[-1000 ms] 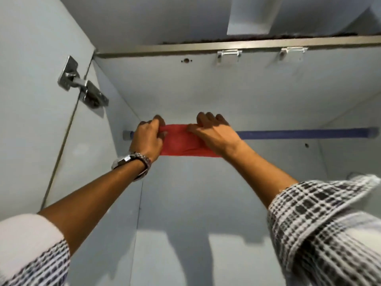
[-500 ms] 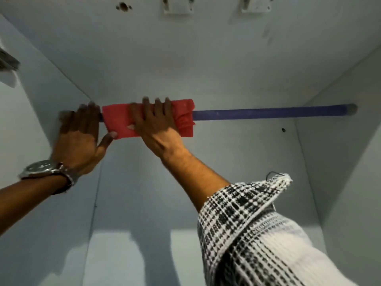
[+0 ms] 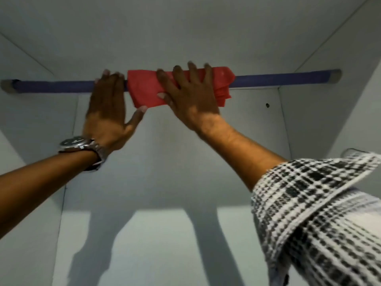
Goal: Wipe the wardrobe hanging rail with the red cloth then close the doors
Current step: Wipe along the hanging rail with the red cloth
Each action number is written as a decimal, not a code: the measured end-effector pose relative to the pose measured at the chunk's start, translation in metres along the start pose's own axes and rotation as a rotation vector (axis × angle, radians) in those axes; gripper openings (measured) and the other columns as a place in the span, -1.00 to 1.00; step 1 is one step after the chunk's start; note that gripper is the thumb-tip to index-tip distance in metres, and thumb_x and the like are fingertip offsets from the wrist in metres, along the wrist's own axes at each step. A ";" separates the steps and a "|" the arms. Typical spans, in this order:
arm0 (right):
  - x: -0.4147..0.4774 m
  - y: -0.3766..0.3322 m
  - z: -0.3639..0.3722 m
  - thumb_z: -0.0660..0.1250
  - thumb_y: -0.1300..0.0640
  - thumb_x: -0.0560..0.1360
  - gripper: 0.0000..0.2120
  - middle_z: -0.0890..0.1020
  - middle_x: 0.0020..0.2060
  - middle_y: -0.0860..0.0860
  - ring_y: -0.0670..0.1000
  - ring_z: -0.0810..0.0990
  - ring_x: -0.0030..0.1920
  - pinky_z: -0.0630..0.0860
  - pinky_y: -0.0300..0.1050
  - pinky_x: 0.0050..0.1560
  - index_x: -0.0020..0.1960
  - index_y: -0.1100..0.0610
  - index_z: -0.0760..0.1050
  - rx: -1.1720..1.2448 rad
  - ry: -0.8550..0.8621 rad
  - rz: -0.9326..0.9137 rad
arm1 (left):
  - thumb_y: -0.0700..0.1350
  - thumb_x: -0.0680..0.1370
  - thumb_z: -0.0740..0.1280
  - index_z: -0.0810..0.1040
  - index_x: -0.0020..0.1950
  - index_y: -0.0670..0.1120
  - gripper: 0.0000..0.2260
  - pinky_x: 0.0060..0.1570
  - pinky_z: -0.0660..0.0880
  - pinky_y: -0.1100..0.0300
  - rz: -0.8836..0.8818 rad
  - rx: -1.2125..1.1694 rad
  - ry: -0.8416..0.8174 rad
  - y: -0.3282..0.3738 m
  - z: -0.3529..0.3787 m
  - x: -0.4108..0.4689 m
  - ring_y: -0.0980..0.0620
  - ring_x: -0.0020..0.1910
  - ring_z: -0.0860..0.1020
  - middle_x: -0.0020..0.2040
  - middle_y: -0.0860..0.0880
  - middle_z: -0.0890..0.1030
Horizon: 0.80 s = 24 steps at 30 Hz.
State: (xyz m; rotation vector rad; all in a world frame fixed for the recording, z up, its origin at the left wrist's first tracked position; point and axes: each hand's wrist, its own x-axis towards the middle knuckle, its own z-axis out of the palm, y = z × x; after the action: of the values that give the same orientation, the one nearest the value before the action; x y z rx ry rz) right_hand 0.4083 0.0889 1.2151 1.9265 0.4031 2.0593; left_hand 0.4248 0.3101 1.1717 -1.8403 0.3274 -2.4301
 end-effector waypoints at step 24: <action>-0.108 0.193 -0.058 0.06 -0.12 0.62 -0.40 0.36 0.47 0.32 0.50 0.28 0.44 0.18 0.56 0.38 0.61 0.07 0.21 -0.215 -0.212 0.313 | 0.17 0.65 0.16 0.08 0.64 -0.18 -0.32 0.66 -0.06 0.02 0.125 -0.191 -0.202 0.202 0.007 0.054 -0.10 0.65 0.07 0.64 -0.13 0.16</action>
State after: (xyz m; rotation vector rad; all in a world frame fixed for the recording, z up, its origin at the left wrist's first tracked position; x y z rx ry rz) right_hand 0.3532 -0.1311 1.1887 2.1491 -0.1722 1.9480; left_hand 0.4027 0.1022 1.1815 -2.0507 0.6565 -2.1752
